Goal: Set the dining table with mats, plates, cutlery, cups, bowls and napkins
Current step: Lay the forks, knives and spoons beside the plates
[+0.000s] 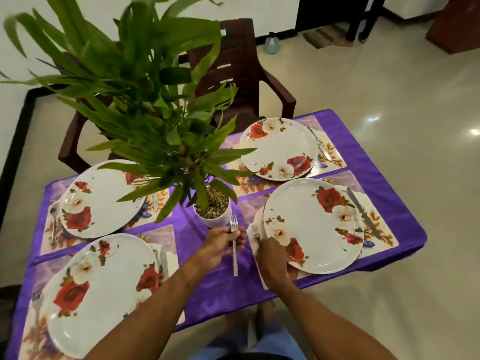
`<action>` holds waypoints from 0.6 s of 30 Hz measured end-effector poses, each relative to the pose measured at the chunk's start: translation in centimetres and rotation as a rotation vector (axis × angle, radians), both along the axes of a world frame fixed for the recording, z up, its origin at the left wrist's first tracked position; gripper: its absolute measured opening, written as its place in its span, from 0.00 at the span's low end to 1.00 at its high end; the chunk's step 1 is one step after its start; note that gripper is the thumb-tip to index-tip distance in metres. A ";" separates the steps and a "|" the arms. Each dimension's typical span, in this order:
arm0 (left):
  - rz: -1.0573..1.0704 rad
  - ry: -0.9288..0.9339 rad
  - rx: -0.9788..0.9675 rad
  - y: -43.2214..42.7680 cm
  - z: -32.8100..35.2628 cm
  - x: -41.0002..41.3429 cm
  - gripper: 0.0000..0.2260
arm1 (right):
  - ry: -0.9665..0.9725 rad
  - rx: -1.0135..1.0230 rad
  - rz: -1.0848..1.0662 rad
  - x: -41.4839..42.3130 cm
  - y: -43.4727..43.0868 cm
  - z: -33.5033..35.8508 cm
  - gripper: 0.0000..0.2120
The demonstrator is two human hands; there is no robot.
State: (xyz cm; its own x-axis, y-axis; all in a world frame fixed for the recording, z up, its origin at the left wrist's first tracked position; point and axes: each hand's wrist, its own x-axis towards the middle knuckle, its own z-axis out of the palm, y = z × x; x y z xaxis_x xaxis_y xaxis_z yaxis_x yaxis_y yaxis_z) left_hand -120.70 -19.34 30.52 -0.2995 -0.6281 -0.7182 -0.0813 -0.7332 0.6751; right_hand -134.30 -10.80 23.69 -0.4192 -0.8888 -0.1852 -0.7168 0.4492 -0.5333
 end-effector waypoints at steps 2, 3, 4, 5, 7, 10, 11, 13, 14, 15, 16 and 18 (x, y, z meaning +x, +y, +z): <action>-0.008 0.014 0.005 -0.2 -0.2 0.0 0.08 | 0.048 -0.006 0.032 0.2 0.0 -0.1 0.09; -0.016 0.023 0.005 -0.3 -0.2 0.0 0.08 | 0.063 -0.011 0.041 0.3 0.0 -0.3 0.09; -0.019 0.029 0.003 -0.5 -0.2 0.0 0.09 | 0.083 -0.009 0.048 0.4 0.0 -0.3 0.10; -0.016 0.035 -0.001 -0.6 -0.2 0.1 0.09 | 0.106 -0.002 0.061 0.5 -0.1 -0.2 0.10; -0.015 0.046 -0.010 -0.7 -0.3 0.3 0.09 | 0.130 -0.001 0.082 0.6 -0.3 -0.3 0.10; -0.020 0.061 -0.010 -0.6 -0.4 0.8 0.09 | 0.119 -0.008 0.100 0.6 -0.7 -0.2 0.10; -0.018 0.060 -0.009 -0.5 -0.4 0.9 0.09 | 0.120 -0.012 0.106 0.7 -0.7 -0.2 0.10; -0.001 0.058 -0.004 -0.2 -0.5 0.9 0.08 | 0.105 -0.020 0.109 0.5 -0.6 -0.1 0.10; 0.011 0.056 -0.001 -0.1 -0.6 0.9 0.08 | 0.090 -0.025 0.107 0.4 -0.5 0.1 0.10; 0.022 0.055 0.003 0.0 -0.6 0.7 0.08 | 0.075 -0.038 0.102 0.1 -0.5 0.4 0.09; 0.028 0.058 0.006 0.0 -0.6 0.6 0.08 | 0.048 -0.054 0.077 -0.1 -0.5 0.9 0.08; 0.025 0.073 0.005 0.0 -0.5 -0.3 0.09 | -0.027 -0.097 -0.015 -1.2 -0.7 2.1 0.08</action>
State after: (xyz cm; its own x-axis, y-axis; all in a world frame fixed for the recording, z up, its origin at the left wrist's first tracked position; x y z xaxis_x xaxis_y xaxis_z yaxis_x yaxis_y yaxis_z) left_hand -120.96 -19.35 30.01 -0.3358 -0.6324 -0.6981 -0.0134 -0.7379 0.6748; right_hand -135.55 -11.50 25.78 -0.4291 -0.8966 -0.1094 -0.6952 0.4052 -0.5938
